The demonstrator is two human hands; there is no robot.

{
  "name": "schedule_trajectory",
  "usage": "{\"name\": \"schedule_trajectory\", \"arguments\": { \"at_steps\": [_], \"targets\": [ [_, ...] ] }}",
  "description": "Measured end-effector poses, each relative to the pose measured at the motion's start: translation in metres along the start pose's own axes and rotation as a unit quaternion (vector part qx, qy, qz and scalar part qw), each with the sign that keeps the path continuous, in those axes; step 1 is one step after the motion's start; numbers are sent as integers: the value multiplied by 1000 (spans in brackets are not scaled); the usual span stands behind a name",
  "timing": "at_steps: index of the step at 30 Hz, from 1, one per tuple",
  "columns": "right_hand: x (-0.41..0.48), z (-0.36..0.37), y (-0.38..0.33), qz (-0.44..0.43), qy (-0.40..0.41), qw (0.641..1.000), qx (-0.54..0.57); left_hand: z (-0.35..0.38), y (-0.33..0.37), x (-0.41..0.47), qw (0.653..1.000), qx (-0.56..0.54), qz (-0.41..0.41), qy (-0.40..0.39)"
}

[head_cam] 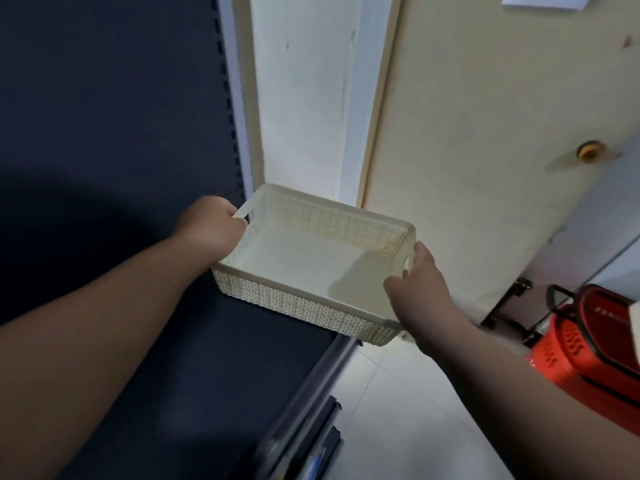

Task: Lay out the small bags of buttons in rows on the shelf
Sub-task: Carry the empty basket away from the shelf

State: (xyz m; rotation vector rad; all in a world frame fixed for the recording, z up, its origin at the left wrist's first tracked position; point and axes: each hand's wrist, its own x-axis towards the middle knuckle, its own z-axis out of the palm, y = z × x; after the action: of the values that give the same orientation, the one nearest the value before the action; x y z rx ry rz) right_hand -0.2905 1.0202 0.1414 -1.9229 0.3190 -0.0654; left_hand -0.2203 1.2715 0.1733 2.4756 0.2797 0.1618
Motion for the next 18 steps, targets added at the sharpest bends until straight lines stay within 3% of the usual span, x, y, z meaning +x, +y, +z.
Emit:
{"name": "schedule_trajectory", "arguments": {
  "at_steps": [6, 18],
  "targets": [
    [15, -116, 43, 1, 50, 999, -4, 73, 98, -29, 997, -67, 37, -25],
    [47, -372, 168, 60, 138, 985, -83, 272, 302, -95, 984, -68, 119, -113]
  ]
}}
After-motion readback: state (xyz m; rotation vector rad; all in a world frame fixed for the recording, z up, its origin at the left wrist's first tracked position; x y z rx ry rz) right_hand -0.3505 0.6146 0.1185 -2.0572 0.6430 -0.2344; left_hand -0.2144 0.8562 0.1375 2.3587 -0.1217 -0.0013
